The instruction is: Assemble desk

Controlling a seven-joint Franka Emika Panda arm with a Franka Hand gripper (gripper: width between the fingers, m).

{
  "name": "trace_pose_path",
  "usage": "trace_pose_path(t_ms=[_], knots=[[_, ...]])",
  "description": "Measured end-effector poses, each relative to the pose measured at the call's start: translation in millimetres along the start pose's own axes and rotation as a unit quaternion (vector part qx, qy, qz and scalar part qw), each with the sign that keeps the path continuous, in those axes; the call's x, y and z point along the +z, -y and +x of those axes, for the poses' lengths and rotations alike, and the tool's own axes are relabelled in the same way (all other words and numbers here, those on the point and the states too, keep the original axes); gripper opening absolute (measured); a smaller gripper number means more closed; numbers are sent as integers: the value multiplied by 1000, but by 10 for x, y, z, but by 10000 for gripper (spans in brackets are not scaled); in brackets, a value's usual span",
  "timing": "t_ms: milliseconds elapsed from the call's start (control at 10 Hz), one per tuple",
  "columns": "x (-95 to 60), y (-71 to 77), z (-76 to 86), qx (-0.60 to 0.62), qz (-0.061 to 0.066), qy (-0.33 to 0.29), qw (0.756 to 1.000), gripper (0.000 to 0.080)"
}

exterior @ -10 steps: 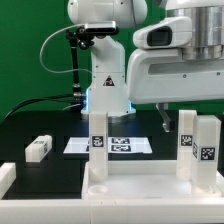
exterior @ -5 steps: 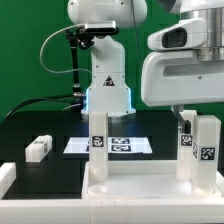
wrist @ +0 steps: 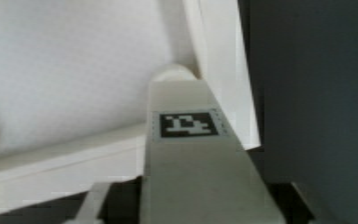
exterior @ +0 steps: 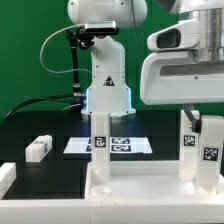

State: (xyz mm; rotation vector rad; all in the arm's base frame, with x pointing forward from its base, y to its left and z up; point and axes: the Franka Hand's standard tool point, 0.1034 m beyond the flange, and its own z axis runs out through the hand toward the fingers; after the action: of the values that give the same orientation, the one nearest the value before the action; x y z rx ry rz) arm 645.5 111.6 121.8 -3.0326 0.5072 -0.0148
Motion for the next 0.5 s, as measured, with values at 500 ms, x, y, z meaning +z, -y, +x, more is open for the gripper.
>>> trace_pose_path(t_ms=[500], knots=[[21, -74, 7, 251, 22, -27, 967, 294]])
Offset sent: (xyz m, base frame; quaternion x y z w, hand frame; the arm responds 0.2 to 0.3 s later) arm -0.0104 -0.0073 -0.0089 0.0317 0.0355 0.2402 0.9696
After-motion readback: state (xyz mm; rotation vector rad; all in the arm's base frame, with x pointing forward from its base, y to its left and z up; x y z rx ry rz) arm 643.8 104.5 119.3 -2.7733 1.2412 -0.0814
